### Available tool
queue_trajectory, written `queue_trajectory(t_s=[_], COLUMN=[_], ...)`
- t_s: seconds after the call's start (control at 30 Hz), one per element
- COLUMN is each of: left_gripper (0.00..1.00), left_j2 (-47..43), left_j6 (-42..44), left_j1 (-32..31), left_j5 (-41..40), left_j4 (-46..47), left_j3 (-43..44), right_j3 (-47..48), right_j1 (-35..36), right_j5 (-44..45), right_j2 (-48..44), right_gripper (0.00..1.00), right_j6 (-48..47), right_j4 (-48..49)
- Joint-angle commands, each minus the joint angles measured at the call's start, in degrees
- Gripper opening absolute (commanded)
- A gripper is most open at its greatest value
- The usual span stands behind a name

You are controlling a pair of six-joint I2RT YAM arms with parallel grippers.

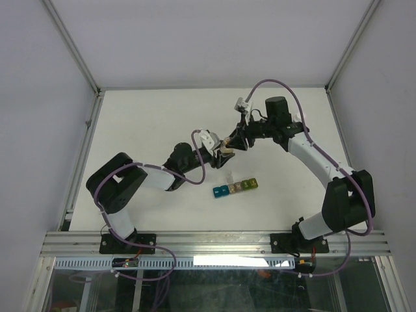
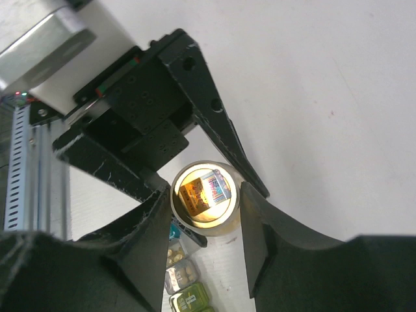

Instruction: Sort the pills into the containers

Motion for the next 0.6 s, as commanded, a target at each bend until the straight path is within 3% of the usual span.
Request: queue_trajectory(t_s=[0.0,0.07,0.1,0.23,0.27,0.47,0.57], left_gripper=[0.00,0.00,0.00,0.00,0.00,0.00,0.00], left_j2=[-2.83,-2.54,-2.39,-1.99,-1.98,-1.85,-0.54], left_j6=[3.85,3.68,3.95,4.45,4.20,2.82,2.47], left_j1=[-0.83,-0.81,-0.89,-0.35,-0.18,1.27,2.02], left_j5=[-16.24,-16.33,-15.37,-6.54,-4.58,11.11,23.83], left_j4=[-0.19,-1.45,-2.11,-3.25,-3.57,0.61,0.12], left_j3=[4.60,5.12,5.42,6.03,6.20,5.02,6.31], right_j3=[1.24,1.22,1.34,3.42,3.29,1.82,0.84], right_j1=[1.16,0.98,0.59,-2.84,-4.28,-11.88,-12.83], right_j5=[12.40,12.73,11.03,-0.76,-3.04,-13.67,-20.40], right_j2=[0.01,-0.89,-1.39,-4.88,-6.42,-12.36,-12.90], right_gripper=[0.18,0.20,0.27,0.94,0.98,0.99,0.99], right_j6=[8.03,8.13,7.91,3.83,3.47,-12.74,-27.94], right_j4=[1.91,2.51,2.56,-1.42,-1.78,-9.93,-18.24])
